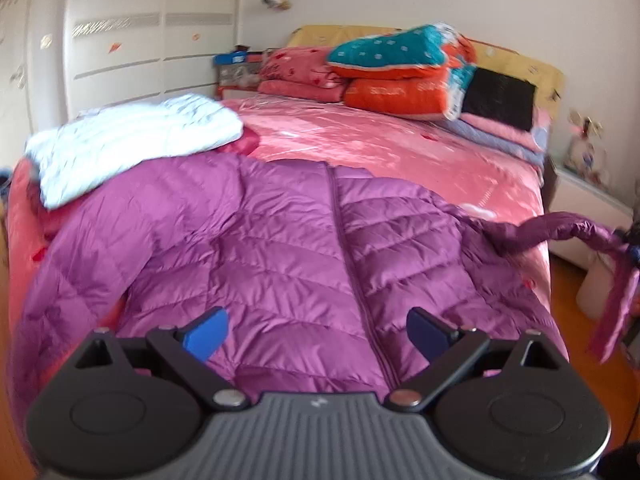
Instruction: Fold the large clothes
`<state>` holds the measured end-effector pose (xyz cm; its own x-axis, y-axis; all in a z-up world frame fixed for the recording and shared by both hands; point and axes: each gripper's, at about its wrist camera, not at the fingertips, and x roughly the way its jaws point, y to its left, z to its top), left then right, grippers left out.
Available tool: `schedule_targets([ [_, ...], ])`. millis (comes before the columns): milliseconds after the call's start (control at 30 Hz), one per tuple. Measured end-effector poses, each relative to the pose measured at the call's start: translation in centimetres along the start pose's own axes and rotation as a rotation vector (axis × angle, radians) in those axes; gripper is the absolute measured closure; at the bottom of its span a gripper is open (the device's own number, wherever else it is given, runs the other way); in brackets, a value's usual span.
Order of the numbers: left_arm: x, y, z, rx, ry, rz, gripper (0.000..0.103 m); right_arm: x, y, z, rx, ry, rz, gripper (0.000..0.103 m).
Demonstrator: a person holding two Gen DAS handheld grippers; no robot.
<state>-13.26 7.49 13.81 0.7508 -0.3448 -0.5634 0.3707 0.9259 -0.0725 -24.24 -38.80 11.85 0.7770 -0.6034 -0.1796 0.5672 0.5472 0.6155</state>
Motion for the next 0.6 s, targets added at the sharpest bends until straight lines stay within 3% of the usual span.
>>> schedule_targets([
  [133, 1.1, 2.4, 0.0, -0.106, -0.006, -0.01, 0.007, -1.2, 8.5, -0.8, -0.324, -0.059, 0.181, 0.083],
  [233, 1.8, 4.2, 0.1, -0.181, -0.019, -0.01, 0.007, -2.0, 14.6, -3.7, -0.531, -0.032, 0.36, 0.083],
  [333, 2.5, 6.0, 0.1, -0.257, -0.03, -0.012, 0.007, -2.1, 19.4, -8.8, -0.74, 0.058, 0.519, 0.083],
  [433, 2.9, 7.5, -0.1, -0.305, -0.042, -0.012, 0.007, -2.6, 22.2, -15.2, -0.989, 0.206, 0.646, 0.084],
  [533, 3.6, 8.9, -0.3, -0.35, -0.052, -0.031, 0.007, -3.1, 22.9, -21.3, -1.197, 0.367, 0.722, 0.085],
  [600, 4.1, 9.7, -0.5, -0.372, -0.06, -0.043, 0.007, -3.2, 22.6, -23.8, -1.276, 0.451, 0.728, 0.084],
])
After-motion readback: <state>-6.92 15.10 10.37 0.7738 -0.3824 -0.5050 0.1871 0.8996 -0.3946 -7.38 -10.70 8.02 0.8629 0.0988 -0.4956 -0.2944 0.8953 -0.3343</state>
